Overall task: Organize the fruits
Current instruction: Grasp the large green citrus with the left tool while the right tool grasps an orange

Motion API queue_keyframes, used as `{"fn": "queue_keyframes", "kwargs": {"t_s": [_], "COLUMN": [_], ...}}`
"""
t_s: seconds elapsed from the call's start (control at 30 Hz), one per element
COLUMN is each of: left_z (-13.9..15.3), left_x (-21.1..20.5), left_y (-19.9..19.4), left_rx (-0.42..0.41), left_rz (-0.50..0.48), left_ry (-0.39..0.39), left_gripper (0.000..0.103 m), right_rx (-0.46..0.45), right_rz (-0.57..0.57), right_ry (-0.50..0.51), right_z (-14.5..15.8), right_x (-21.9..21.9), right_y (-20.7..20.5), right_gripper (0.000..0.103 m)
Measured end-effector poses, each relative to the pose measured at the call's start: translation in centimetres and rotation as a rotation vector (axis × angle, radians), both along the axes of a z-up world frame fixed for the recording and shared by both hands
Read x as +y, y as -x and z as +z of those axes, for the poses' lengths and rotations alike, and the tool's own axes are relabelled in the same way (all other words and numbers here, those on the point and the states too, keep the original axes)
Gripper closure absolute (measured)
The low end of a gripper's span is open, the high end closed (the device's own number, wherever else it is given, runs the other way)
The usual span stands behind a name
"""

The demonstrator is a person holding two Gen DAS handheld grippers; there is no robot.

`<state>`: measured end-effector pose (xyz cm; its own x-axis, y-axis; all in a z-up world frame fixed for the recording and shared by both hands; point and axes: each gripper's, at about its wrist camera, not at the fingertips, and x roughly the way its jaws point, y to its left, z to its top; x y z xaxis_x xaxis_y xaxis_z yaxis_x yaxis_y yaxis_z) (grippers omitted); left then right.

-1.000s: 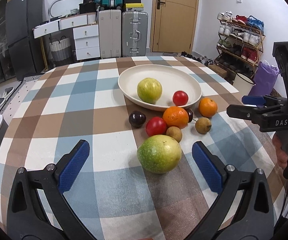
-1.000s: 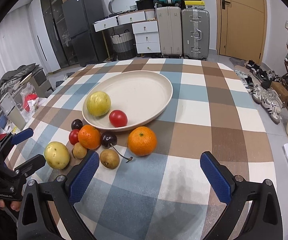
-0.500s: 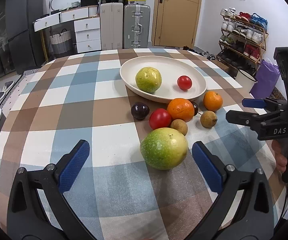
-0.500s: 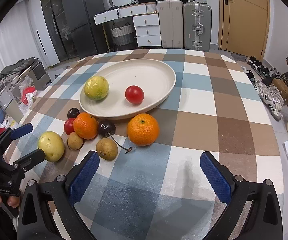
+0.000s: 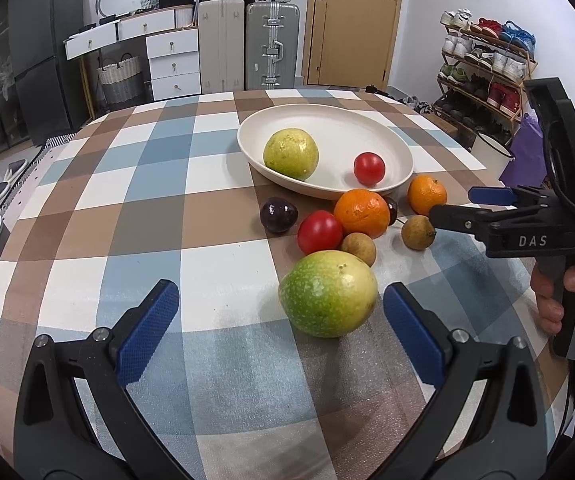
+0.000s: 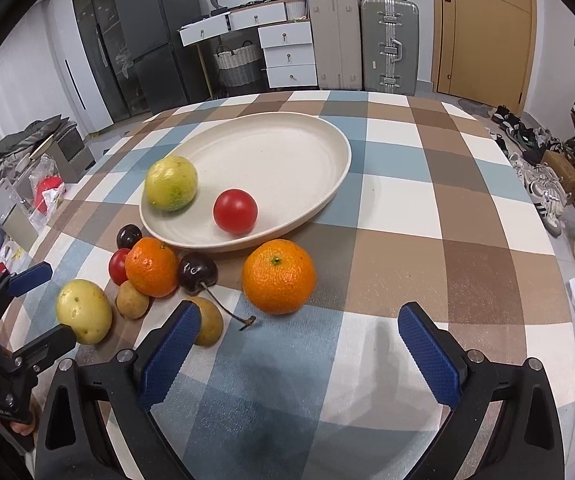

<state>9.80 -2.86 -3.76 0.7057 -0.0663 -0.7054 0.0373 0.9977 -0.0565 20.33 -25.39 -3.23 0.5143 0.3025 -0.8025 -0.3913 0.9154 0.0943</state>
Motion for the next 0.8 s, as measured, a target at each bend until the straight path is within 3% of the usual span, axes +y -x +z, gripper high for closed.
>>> {"fn": "queue_keyframes", "kwargs": {"t_s": [0.3,0.53,0.63,0.8], "left_z": [-0.3,-0.5,-0.6,-0.9], "left_x": [-0.1,-0.2,-0.3,-0.5], "left_y": [-0.3,-0.6,-0.6,-0.7], "left_rx": [0.014,0.027,0.033,0.055], "left_rz": [-0.015,-0.032,-0.045,-0.08], "left_ry": [0.002,0.008,0.016,0.046], "left_gripper": [0.001,0.002,0.007,0.03], "right_rx": [0.011,0.014,0.028,0.039], "right_rz": [-0.02,-0.027,-0.027,-0.018], "right_ry": [-0.043,-0.059,-0.06,-0.063], "right_z": [0.1,0.1,-0.2,-0.6], "right_x": [-0.2,-0.5,-0.4,-0.1], "right_y": [-1.1,-1.5,-1.8,-2.1], "right_gripper": [0.019,0.022,0.026,0.032]}}
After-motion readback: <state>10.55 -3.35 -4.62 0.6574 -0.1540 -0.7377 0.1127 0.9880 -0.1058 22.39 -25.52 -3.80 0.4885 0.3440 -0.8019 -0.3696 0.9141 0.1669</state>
